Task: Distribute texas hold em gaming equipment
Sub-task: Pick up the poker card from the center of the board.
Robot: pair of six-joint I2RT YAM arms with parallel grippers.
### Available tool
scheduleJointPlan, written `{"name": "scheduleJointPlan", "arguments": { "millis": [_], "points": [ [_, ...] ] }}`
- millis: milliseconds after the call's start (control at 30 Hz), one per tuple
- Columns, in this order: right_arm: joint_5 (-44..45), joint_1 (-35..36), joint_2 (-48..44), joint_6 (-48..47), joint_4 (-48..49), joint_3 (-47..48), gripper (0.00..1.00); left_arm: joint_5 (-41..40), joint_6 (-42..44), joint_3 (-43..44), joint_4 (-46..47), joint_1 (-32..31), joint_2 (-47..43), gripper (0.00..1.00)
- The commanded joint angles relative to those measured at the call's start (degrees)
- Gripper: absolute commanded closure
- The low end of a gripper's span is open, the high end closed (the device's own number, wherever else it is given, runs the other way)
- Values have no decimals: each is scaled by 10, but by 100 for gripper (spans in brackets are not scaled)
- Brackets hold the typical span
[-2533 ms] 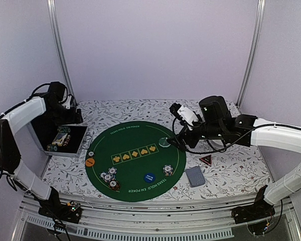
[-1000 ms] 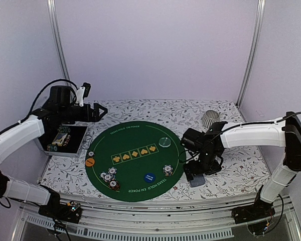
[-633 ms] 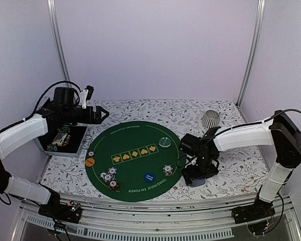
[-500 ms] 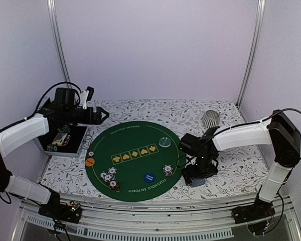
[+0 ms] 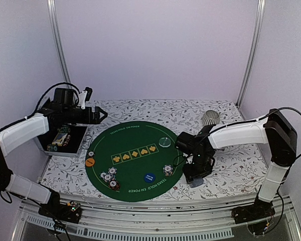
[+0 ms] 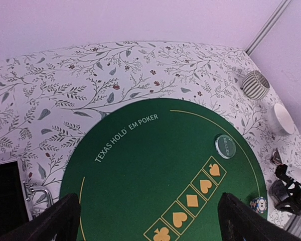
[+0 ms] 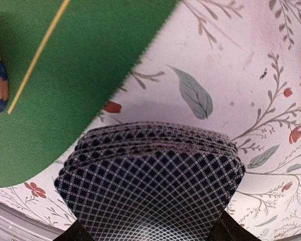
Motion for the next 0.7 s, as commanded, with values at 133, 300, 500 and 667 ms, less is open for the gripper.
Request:
{"name": "scheduleJointPlan", "arguments": {
  "millis": [133,300,500,667],
  "points": [
    [0,16,3,-4,-13,11,50,11,2,7,0,4,5,3],
    [5,20,-25,-12,-21,13,52,11,9,9,-1,-5,12,6],
    [43,30,-60,-28,-56,40,53,44,3,38,-19,-80,40,13],
    [85,46,-75,-74,-66,103,56,192,-59,70,-2,-129,91,19]
  ]
}}
